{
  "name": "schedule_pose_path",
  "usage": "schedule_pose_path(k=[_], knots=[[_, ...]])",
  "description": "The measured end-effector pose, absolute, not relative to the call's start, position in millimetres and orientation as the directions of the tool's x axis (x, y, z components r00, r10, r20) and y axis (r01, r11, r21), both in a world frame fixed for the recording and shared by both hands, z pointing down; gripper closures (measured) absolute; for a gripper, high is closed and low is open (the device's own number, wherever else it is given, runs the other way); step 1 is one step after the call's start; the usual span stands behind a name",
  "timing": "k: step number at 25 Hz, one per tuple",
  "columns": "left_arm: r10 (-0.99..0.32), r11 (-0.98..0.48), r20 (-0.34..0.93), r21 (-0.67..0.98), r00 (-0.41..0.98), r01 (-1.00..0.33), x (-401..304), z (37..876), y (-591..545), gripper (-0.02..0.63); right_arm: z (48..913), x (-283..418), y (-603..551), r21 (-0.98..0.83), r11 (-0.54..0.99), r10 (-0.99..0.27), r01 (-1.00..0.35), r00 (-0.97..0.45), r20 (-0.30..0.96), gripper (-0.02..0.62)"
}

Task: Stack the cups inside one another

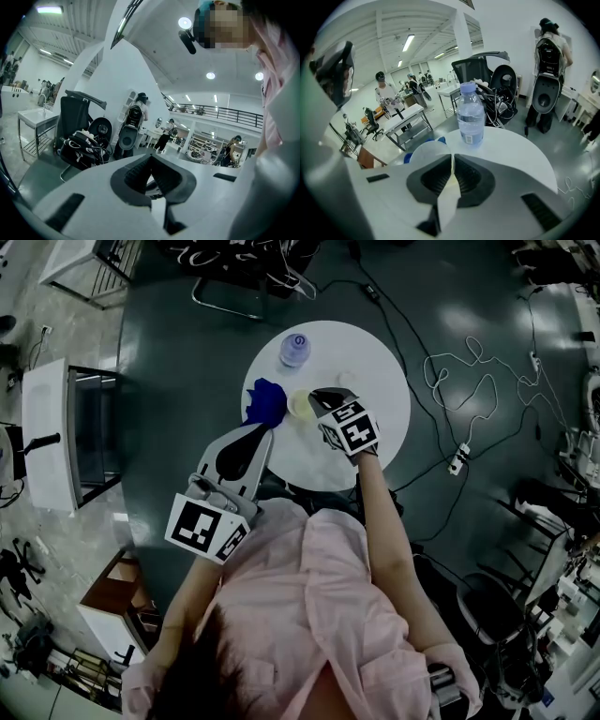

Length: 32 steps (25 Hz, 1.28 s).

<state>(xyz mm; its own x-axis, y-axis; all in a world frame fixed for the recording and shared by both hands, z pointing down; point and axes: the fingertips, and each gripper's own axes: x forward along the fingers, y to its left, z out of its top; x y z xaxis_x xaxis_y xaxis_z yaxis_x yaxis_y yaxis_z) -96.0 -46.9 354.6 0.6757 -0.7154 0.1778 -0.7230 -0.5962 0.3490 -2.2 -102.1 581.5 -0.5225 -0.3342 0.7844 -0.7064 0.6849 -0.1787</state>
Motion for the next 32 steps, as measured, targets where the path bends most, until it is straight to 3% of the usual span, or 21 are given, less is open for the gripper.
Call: schedule_pose_path(k=[32], knots=[[-0.719,-0.578,0.180,0.381,0.671,-0.721,-100.3,357.6,-48.0,0.591,607.2,-6.2,-101.2,-0.111,0.702,-0.347,-0.703,-0.475,0.809,0.553]])
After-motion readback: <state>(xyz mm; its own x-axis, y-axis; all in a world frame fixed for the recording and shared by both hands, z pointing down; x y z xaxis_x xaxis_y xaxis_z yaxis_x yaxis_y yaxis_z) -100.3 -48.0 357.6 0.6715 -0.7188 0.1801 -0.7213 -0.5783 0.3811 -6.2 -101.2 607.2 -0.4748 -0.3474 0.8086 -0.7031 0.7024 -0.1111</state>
